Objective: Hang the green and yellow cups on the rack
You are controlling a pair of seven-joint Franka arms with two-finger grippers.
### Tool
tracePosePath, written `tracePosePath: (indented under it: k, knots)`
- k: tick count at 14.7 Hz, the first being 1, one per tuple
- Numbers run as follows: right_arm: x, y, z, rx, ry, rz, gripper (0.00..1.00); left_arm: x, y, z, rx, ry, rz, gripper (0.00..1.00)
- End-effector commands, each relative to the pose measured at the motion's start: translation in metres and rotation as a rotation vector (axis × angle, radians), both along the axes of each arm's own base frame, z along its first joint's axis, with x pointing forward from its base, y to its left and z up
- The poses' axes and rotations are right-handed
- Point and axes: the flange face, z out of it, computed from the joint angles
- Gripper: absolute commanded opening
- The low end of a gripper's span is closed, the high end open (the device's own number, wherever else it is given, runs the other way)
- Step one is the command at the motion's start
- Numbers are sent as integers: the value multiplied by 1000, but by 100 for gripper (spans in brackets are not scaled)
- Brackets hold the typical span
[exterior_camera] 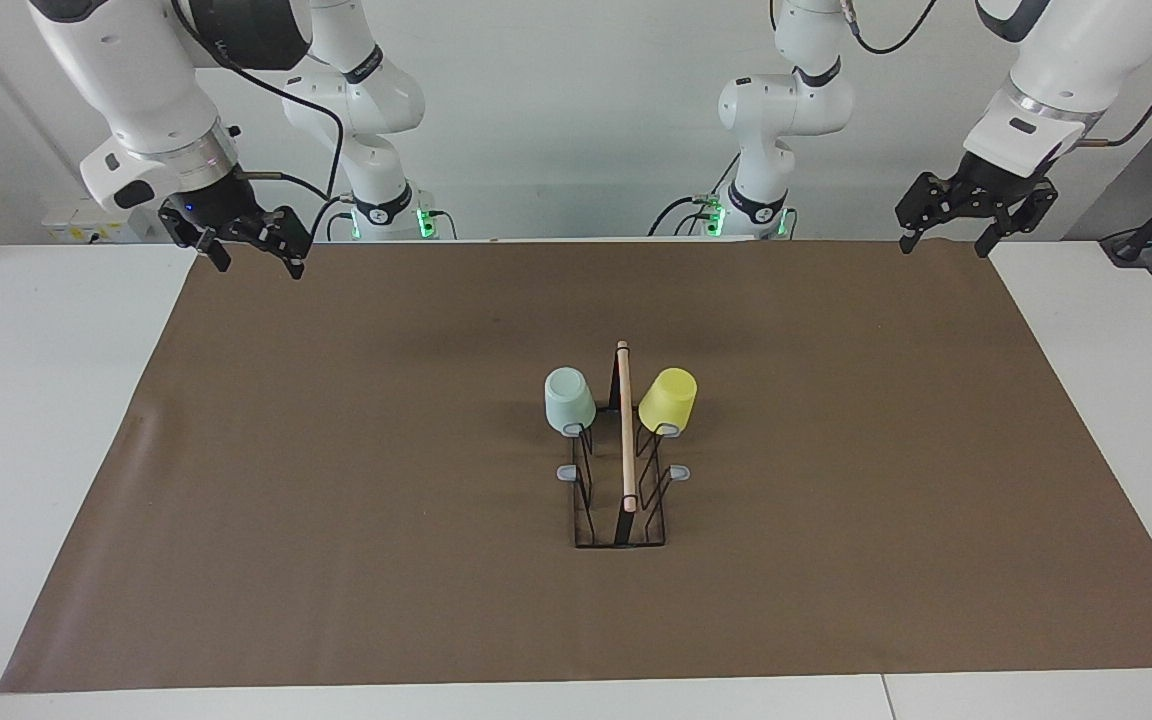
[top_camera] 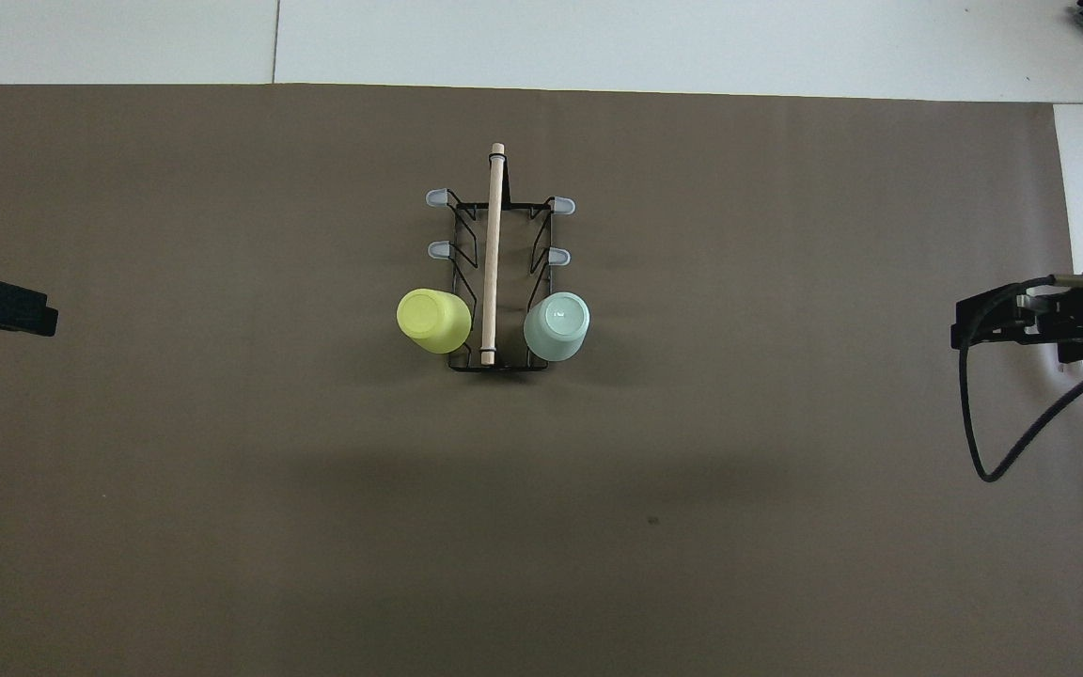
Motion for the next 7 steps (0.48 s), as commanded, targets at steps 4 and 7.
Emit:
tracePosePath:
  k: [4, 7]
  knots:
    - [-2, -4, 14, 17, 13, 28, 100, -9, 1, -1, -4, 29, -12, 100]
    - [-2, -5, 13, 25, 18, 22, 100, -10, 1, -5, -3, 32, -11, 100]
